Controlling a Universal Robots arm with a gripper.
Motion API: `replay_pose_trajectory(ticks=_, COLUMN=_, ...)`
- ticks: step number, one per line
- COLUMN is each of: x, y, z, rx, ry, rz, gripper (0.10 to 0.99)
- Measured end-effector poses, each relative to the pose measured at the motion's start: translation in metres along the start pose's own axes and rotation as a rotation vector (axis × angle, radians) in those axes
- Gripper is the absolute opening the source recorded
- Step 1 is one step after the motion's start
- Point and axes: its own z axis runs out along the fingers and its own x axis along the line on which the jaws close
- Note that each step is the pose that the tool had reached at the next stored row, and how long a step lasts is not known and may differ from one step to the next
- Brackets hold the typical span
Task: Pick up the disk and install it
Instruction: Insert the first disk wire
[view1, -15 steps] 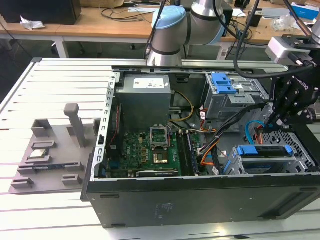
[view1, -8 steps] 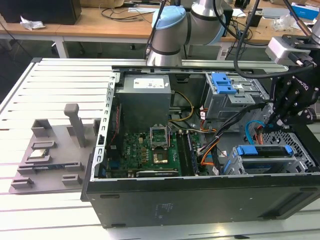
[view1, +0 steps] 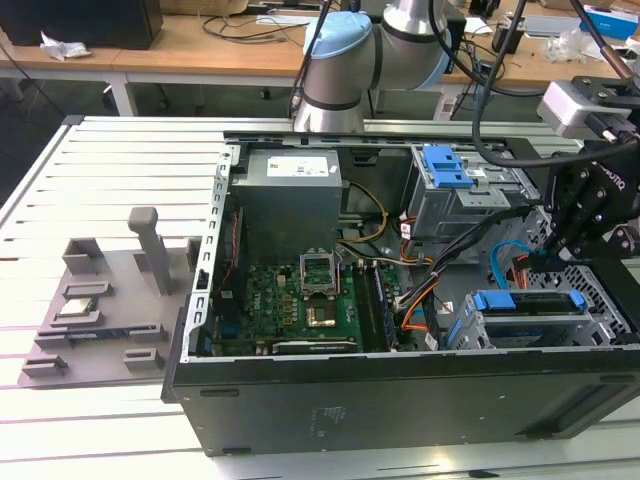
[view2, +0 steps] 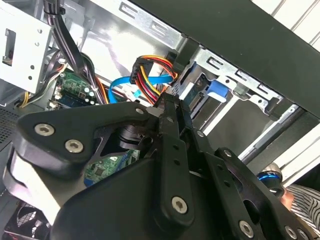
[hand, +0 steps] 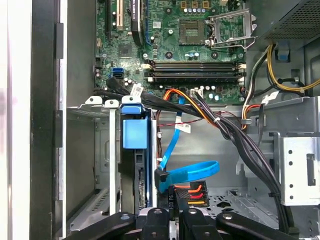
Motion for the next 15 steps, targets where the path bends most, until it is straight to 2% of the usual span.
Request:
replay_pose_trajectory(ticks=5, x=0.0077, y=-0.0001, z=0.0003, rx=0.000, ry=0.0000, rz=0.000, gripper=0.173)
replay_pose_trajectory(ticks=15, x=0.0181, y=-0.0004, z=0.0013, rx=0.000, ry=0.0000, rz=0.000, gripper=0.173)
